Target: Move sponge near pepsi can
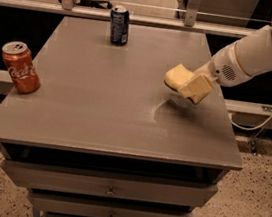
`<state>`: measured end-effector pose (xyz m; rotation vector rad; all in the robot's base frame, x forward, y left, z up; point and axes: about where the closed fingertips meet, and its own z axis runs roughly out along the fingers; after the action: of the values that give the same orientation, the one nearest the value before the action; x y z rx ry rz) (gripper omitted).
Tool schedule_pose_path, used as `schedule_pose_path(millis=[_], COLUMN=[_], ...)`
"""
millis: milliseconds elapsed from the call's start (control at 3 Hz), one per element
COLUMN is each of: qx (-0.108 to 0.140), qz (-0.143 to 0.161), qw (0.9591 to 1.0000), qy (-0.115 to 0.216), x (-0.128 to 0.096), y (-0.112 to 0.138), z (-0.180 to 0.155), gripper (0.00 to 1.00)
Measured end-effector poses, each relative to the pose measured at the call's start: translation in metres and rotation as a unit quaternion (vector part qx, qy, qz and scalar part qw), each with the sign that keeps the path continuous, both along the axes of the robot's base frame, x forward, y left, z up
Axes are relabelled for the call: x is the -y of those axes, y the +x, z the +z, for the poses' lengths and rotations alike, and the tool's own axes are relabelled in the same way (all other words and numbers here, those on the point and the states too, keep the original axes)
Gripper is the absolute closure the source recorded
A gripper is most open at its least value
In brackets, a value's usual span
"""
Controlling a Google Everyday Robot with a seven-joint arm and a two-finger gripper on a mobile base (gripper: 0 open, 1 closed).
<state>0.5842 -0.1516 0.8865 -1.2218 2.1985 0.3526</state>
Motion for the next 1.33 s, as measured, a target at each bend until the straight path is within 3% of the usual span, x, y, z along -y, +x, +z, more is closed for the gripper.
schedule_pose_path(millis=[667,1000,1333], qx=[0.003,0.010,0.025], qz=[0.000,0.009,0.015], qw=[1.0000,0.9998,0.9994], qy=[0.001,0.011,0.021], x=[-0.001,-0.016,-0.040], y=[0.002,0.012,0.047], z=[0.003,0.000,-0.004], gripper=[1.00,1.00,1.00])
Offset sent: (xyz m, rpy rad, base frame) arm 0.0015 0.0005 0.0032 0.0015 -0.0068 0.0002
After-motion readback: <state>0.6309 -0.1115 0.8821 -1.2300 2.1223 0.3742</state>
